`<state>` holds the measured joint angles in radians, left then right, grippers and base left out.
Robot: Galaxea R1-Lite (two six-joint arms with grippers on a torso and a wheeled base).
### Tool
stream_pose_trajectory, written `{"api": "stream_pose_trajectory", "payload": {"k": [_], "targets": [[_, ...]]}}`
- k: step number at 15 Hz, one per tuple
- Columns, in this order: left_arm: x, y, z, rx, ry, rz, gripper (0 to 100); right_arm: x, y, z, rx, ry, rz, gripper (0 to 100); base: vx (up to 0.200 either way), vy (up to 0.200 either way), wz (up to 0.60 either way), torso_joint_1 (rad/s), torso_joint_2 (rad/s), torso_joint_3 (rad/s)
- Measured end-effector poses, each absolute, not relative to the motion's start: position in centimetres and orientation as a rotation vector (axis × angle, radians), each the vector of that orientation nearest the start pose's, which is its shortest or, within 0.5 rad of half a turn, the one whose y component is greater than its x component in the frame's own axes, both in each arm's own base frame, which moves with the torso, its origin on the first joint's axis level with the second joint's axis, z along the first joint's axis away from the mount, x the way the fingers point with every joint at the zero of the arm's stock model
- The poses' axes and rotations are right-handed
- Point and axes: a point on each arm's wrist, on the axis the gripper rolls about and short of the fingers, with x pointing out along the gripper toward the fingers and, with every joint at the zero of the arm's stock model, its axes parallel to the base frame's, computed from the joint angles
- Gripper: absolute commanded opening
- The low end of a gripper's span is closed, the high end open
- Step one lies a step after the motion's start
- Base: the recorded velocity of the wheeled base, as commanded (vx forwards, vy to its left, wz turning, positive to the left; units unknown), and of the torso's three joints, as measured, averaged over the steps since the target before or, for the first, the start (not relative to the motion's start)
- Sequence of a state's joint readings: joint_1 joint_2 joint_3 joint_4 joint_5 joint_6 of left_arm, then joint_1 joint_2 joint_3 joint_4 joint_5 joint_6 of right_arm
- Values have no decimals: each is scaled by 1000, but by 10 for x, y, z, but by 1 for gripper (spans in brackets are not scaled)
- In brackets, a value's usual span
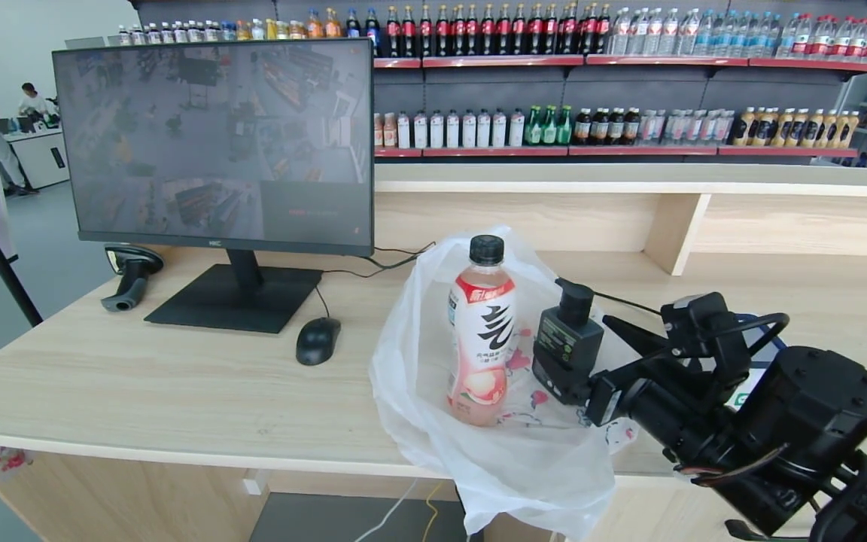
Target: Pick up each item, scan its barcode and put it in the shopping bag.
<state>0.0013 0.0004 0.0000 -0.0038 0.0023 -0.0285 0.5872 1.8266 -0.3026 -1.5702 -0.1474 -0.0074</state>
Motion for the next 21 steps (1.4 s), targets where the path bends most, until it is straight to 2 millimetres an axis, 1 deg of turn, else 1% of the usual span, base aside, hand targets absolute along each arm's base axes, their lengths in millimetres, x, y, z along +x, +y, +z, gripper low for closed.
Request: {"api": "stream_pose_trajectory", "payload": {"k": [4,6,8,11,13,16,19,21], "targets": [[-23,0,76,-29,-4,4,100,198,129,132,13,-55,444,100,0,0,0,0,0,0],[-23,0,76,-29,-4,4,100,181,117,136,15,-60,444,100,0,0,0,0,0,0],[-23,0,76,-28,-4,4,100,158,103,141,24,-81,446,100,0,0,0,0,0,0],[-23,0,76,-27,-3,4,100,128,85,159,73,-189,460,100,0,0,0,0,0,0],[-23,0,76,-27,-4,4,100,112,75,165,86,-201,465,100,0,0,0,0,0,0],[-23,0,76,-27,-3,4,100,87,58,152,28,-45,472,100,0,0,0,0,0,0],[-23,0,76,-26,-3,4,100,49,33,126,-43,128,494,100,0,0,0,0,0,0],[-23,0,76,-26,-3,3,100,22,14,104,-84,207,521,100,0,0,0,0,0,0]]}}
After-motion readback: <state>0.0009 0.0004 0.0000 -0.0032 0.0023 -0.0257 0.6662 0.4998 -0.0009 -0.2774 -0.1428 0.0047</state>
